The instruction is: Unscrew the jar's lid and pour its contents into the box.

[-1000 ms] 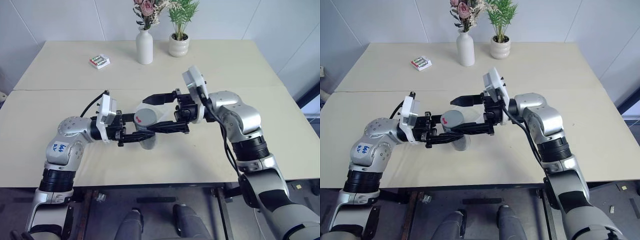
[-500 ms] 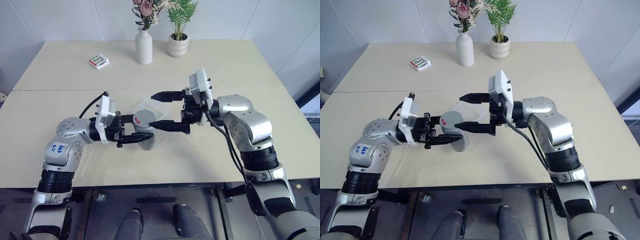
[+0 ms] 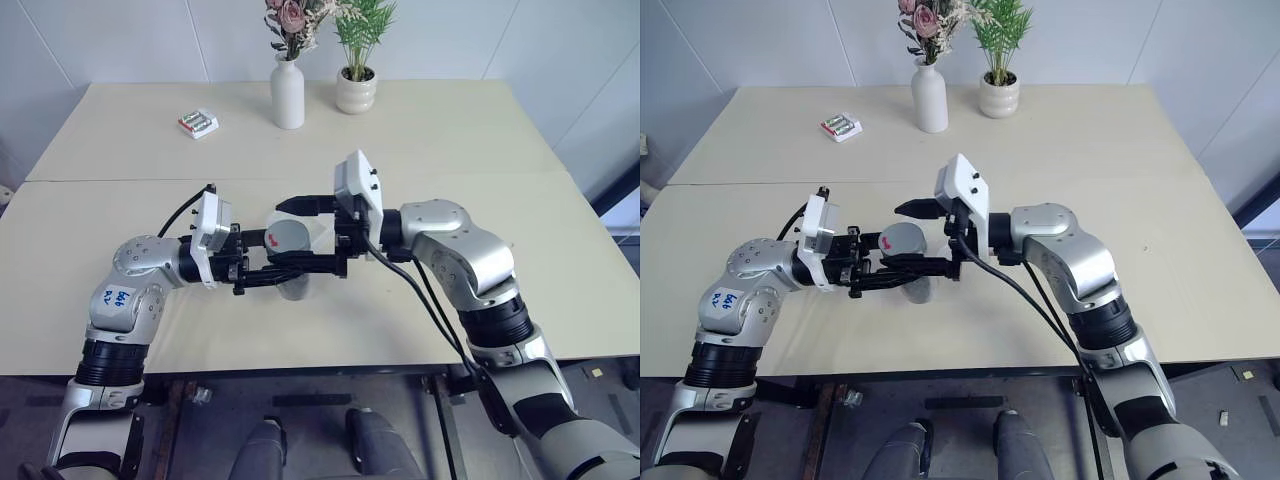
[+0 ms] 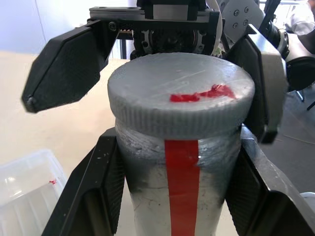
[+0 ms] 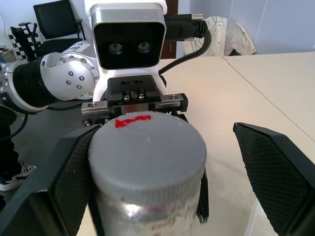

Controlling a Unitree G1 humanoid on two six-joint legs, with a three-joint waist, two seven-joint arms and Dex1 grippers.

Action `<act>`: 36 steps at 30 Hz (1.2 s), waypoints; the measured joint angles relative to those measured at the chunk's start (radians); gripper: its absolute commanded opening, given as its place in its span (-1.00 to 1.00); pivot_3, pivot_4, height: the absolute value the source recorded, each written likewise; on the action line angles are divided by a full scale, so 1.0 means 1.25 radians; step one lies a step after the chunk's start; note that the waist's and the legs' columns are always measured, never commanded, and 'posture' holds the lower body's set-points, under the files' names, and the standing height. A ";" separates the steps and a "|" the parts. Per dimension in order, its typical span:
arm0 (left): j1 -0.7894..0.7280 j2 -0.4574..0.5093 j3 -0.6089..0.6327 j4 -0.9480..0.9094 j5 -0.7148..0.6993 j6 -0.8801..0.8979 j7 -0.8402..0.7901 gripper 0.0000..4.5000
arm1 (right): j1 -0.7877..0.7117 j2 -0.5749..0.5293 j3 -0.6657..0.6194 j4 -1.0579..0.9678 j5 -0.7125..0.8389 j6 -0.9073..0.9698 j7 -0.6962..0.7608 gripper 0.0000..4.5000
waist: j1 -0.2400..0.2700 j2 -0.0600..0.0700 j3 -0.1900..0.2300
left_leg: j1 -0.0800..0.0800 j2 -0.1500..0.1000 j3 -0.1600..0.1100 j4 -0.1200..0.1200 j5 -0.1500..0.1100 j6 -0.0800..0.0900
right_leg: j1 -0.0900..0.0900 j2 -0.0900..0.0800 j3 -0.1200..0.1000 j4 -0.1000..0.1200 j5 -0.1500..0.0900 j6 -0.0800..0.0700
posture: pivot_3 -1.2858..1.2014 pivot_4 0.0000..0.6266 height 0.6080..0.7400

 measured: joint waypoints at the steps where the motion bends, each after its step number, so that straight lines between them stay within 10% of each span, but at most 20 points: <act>1: 0.000 0.000 0.003 0.000 0.000 0.000 0.001 0.05 | -0.003 0.003 0.000 0.004 -0.001 0.000 -0.001 0.98 | 0.001 0.000 0.000 | 0.000 0.000 0.000 0.000 0.000 0.000 | 0.000 0.000 0.000 0.000 0.000 0.000 | 0.03 -0.52 1.00; 36: 0.003 0.015 0.009 -0.007 0.000 0.003 -0.007 0.05 | -0.003 -0.100 -0.120 0.074 0.089 0.005 0.015 0.98 | 0.003 0.000 0.000 | 0.000 0.000 0.000 0.000 0.000 0.000 | 0.000 0.000 0.000 -0.001 0.000 0.000 | 0.03 -0.52 1.00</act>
